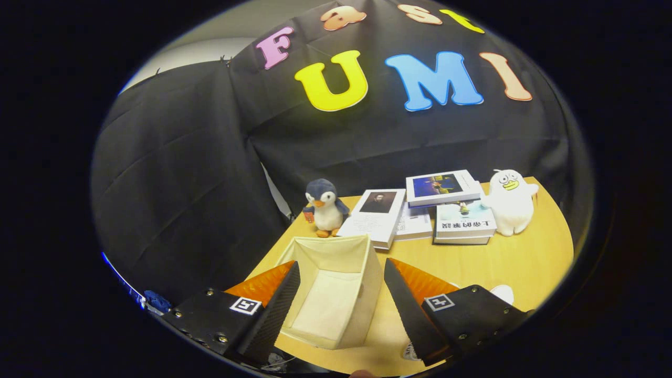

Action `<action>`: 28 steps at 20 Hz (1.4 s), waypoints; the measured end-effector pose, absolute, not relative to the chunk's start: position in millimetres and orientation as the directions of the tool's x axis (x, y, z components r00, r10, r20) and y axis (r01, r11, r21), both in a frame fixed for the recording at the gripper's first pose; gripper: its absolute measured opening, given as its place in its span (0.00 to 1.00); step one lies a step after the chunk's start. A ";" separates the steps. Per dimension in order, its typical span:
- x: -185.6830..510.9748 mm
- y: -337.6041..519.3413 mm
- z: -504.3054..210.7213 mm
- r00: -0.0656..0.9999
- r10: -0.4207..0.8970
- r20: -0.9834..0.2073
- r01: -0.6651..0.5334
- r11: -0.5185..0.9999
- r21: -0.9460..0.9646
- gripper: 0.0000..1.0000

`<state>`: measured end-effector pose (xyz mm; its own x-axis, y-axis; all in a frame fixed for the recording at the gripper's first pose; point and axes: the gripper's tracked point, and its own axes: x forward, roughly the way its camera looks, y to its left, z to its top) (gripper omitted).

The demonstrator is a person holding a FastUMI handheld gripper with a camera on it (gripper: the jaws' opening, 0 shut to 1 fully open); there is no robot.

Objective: Open the storage box then place both shoes into the box .Put the left shoe in first, then the right shoe, with the right side of both shoes facing outward in a uniform manner.

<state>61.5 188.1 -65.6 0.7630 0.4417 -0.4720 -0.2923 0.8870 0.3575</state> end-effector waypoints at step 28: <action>47.1 59.7 -270.7 0.524 0.345 -0.778 -0.002 0.915 0.405 0.98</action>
